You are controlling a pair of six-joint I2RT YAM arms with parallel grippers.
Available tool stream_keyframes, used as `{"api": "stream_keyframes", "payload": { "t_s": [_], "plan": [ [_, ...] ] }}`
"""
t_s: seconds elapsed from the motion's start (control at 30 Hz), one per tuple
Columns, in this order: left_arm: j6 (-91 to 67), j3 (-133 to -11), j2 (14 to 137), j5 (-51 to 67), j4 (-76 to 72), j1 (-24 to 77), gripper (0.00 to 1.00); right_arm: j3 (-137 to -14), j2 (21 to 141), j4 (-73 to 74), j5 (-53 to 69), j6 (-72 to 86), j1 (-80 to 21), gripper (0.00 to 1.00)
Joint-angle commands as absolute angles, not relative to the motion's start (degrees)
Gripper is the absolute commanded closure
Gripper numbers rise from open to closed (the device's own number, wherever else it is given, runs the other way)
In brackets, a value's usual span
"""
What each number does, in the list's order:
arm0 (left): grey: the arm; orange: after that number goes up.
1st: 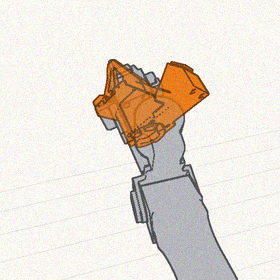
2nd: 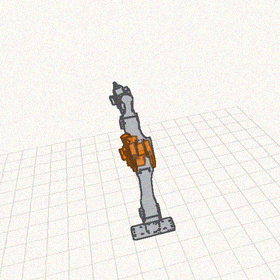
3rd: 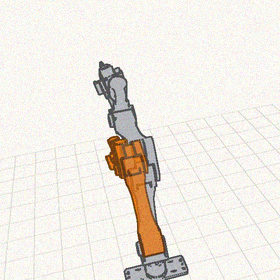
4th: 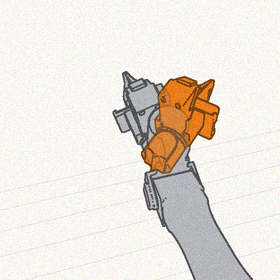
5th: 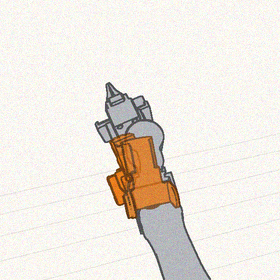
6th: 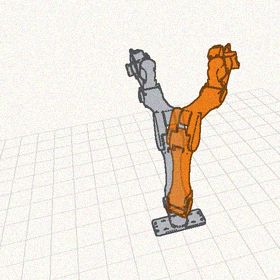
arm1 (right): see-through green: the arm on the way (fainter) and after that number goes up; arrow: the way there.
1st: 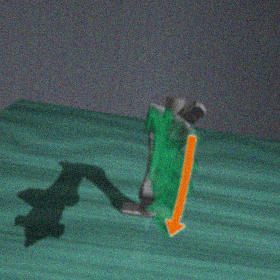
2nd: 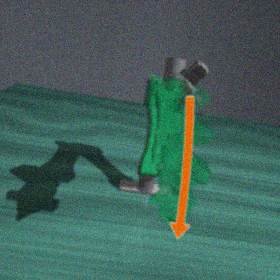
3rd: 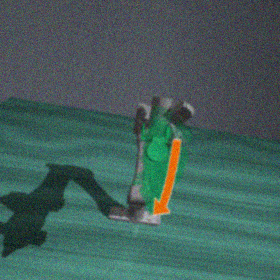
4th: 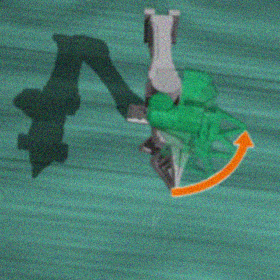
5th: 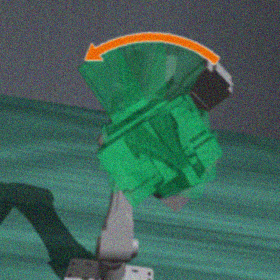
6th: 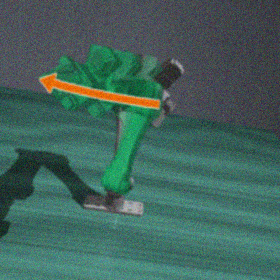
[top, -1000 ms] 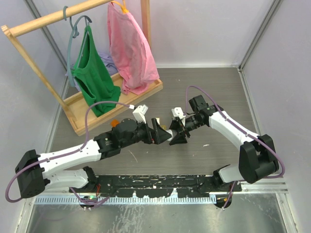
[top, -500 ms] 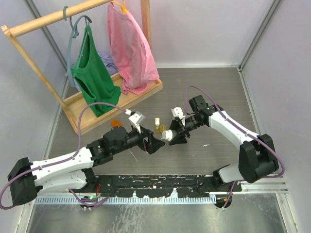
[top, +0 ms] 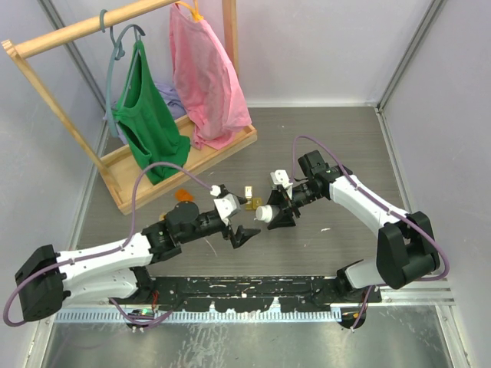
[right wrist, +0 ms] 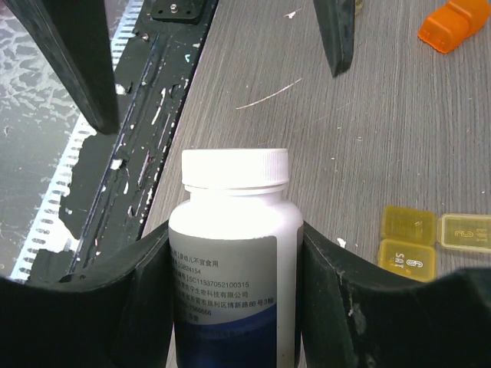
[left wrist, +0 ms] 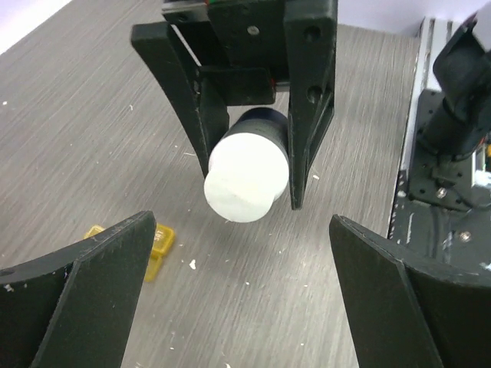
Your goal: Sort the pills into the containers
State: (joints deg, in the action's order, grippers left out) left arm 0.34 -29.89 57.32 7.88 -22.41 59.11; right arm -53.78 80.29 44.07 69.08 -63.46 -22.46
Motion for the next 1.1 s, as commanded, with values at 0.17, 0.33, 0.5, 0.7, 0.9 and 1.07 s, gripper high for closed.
{"api": "stream_keyframes", "payload": {
  "t_s": [0.17, 0.33, 0.5, 0.7, 0.9, 1.07],
  "plan": [
    [5.6, -30.1, 63.9, 21.2, -36.8, 51.7, 0.02, -55.2, 80.2, 44.6, 70.2, -64.8, -22.2, 0.99],
    [3.9, -30.2, 66.9, 25.3, -41.3, 50.6, 0.05, -55.3, 80.2, 44.7, 70.2, -65.0, -22.3, 0.99],
    [2.6, -32.0, 70.0, 29.8, -41.7, 50.4, 0.17, -55.3, 80.2, 44.8, 70.2, -65.0, -22.3, 0.99],
    [2.0, -32.6, 71.7, 29.8, -42.1, 50.3, 0.32, -55.3, 80.2, 44.9, 70.2, -65.2, -22.3, 0.99],
    [1.4, -33.1, 72.3, 29.4, -41.9, 50.3, 0.36, -55.3, 80.1, 45.0, 70.2, -65.2, -22.3, 0.99],
    [0.5, -33.2, 72.3, 28.9, -42.3, 50.3, 0.36, -55.3, 80.2, 45.0, 70.3, -65.3, -22.3, 0.99]
  ]
}}
